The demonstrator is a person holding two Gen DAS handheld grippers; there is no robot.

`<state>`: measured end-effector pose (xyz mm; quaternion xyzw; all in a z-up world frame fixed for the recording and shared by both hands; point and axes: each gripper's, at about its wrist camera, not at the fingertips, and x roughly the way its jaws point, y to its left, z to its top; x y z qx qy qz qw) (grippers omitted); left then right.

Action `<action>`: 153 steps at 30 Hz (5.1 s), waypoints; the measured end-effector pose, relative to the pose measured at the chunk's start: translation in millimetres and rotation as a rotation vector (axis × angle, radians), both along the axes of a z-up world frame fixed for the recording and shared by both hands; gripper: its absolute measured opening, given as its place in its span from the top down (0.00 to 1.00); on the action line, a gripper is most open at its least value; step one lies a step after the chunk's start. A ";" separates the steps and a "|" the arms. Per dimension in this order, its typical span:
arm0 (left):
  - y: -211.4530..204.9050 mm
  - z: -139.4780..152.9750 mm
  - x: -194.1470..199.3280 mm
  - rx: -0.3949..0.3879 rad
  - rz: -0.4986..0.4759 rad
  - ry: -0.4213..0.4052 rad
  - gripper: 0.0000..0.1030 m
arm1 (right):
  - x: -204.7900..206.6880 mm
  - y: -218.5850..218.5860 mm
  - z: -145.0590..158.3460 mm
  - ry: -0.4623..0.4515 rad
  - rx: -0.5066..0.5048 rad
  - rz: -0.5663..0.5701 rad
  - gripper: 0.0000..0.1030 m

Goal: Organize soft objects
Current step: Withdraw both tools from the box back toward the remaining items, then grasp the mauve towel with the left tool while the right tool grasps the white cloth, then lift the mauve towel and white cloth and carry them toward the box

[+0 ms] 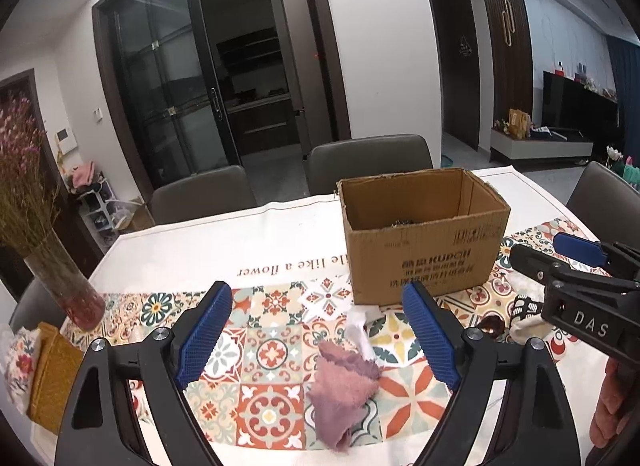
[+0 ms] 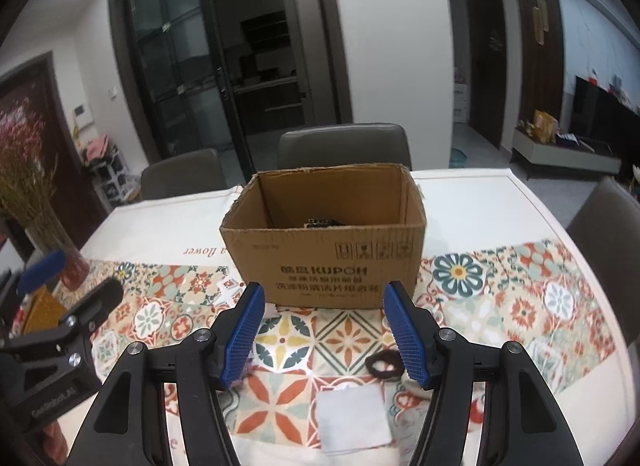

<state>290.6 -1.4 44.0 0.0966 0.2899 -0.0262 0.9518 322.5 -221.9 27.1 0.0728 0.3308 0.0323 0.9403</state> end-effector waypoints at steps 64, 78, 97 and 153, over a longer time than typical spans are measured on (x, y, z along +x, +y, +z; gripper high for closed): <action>11.8 -199.1 29.8 -0.079 0.075 0.293 0.24 | -4.0 21.6 -187.0 0.242 -0.121 -0.017 0.38; 8.2 -203.0 31.9 -0.099 0.039 0.330 0.75 | -5.6 27.7 -188.9 0.229 -0.160 0.008 0.47; 6.9 -161.9 0.3 -0.144 0.003 0.276 0.85 | -17.8 32.3 -173.0 0.233 -0.081 0.094 0.88; -34.8 15.3 5.6 -0.194 -0.195 -0.048 0.85 | -41.2 -13.0 18.1 -0.196 0.007 0.036 0.87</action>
